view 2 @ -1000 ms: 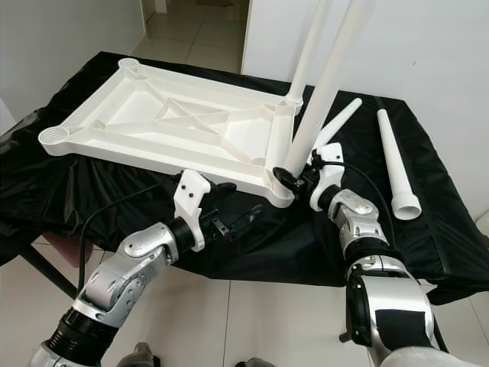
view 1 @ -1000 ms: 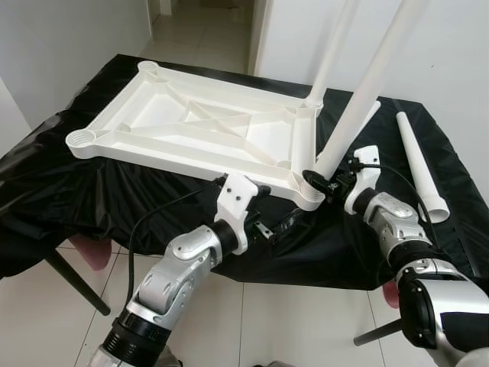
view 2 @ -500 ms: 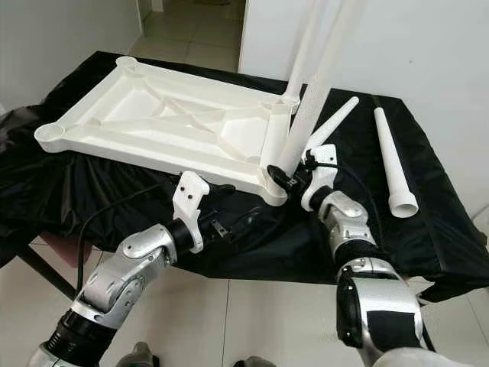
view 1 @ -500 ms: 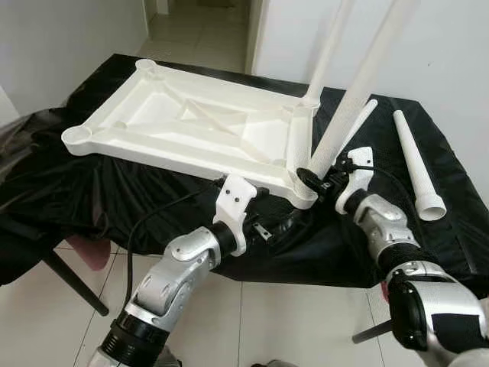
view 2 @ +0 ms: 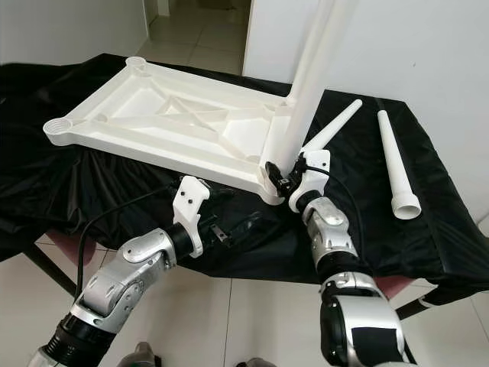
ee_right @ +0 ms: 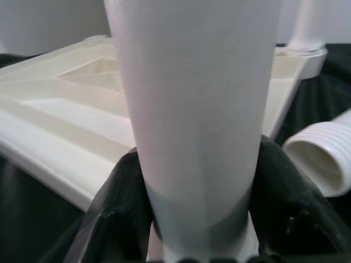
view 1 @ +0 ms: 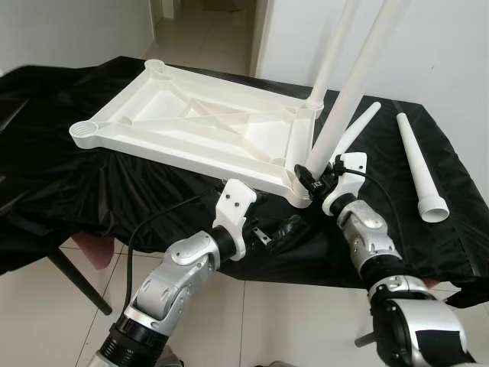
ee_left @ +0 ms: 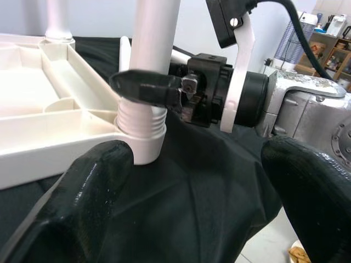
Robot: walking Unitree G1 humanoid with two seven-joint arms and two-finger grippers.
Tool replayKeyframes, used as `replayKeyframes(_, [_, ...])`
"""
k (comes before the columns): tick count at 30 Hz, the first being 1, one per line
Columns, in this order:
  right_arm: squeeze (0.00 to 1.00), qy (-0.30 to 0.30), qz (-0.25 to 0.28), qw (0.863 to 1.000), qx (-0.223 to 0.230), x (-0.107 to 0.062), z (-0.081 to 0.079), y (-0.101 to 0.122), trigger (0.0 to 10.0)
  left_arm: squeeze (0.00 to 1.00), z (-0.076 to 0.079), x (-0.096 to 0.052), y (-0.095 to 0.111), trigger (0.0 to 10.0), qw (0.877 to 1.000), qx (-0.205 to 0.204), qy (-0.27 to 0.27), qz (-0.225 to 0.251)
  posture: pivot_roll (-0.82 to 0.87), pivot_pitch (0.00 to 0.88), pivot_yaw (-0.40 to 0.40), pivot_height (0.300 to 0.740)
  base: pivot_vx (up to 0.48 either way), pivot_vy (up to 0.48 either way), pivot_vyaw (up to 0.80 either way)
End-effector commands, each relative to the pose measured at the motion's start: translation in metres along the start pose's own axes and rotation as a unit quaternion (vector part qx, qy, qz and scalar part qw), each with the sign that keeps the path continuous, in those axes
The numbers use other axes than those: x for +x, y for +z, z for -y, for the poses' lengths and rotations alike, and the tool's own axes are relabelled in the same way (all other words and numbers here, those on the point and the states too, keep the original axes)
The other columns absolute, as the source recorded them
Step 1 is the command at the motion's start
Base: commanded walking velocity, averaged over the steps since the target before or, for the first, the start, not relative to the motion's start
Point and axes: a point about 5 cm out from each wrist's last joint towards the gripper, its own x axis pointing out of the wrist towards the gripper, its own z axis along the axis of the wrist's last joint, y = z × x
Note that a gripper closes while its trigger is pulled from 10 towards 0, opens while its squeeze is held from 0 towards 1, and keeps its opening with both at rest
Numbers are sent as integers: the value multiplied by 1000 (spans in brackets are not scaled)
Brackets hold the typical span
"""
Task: Building children table
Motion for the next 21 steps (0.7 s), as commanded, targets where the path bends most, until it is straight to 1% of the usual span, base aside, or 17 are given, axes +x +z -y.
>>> replayKeyframes(1, [0, -49, -18, 999, 9, -6, 9, -8, 0, 0, 7, 0, 0, 10000, 999, 0, -32, -5, 91, 12, -71, 740, 0, 0, 0])
replayKeyframes(2, [0, -49, -18, 999, 9, -6, 9, -8, 0, 0, 7, 0, 0, 10000, 999, 0, -32, -5, 91, 12, -71, 740, 0, 0, 0])
replayKeyframes(4, [0, -94, -18, 995, 3, -8, 11, -9, 0, 0, 7, 0, 0, 10000, 999, 0, -32, -5, 92, 11, -73, 740, 0, 0, 0])
replayKeyframes(6, [0, -94, -18, 995, 3, -8, 11, -9, 0, 0, 7, 0, 0, 10000, 999, 0, -32, -5, 92, 11, -73, 740, 0, 0, 0])
replayKeyframes(7, [0, -121, -17, 993, 2, -9, 11, -9, 0, 0, 8, 0, 0, 10000, 999, 0, -32, -5, 92, 11, -73, 740, 0, 0, 0])
replayKeyframes(8, [0, -121, -17, 993, 2, -9, 11, -9, 0, 0, 8, 0, 0, 10000, 999, 0, -32, -5, 92, 11, -73, 740, 0, 0, 0])
replayKeyframes(9, [0, -146, -17, 989, -1, -10, 10, -9, 0, 0, 8, 0, -1, 10000, 999, -1, -32, -5, 92, 5, -77, 740, 0, 0, 0])
replayKeyframes(11, [0, -146, -17, 989, -1, -10, 10, -9, 0, 0, 8, 0, -1, 10000, 999, -1, -32, -5, 92, 5, -77, 740, 0, 0, 0])
replayKeyframes(12, [0, -163, -19, 987, 0, -11, 8, -11, 0, 0, 9, 0, -1, 10000, 999, -1, -33, -5, 93, 4, -79, 740, 0, 0, 0])
replayKeyframes(13, [0, -163, -19, 987, 0, -11, 8, -11, 0, 0, 9, 0, -1, 10000, 999, -1, -33, -5, 93, 4, -79, 740, 0, 0, 0])
replayKeyframes(15, [0, -190, -22, 981, 18, -13, -1, -14, 0, 0, 9, -1, -1, 10000, 999, 0, -34, -5, 95, 1, -82, 740, 0, 0, 0])
replayKeyframes(16, [0, -190, -22, 981, 18, -13, -1, -14, 0, 0, 9, -1, -1, 10000, 999, 0, -34, -5, 95, 1, -82, 740, 0, 0, 0])
replayKeyframes(18, [0, -198, -27, 980, 21, -15, -9, -16, 0, 0, 7, -1, -1, 10000, 1000, 0, -29, -4, 95, 2, -84, 740, 0, 0, 0])
replayKeyframes(20, [0, -197, -29, 980, 21, -15, -11, -17, 0, 0, 6, -1, -1, 10000, 1000, 0, -28, -4, 95, 2, -84, 740, 0, 0, 0])
replayKeyframes(21, [0, -191, -34, 981, 26, -15, -14, -17, 9882, 0, 6, -1, -1, 10000, 1000, 0, -27, -4, 93, 3, -86, 740, 0, 0, 0])
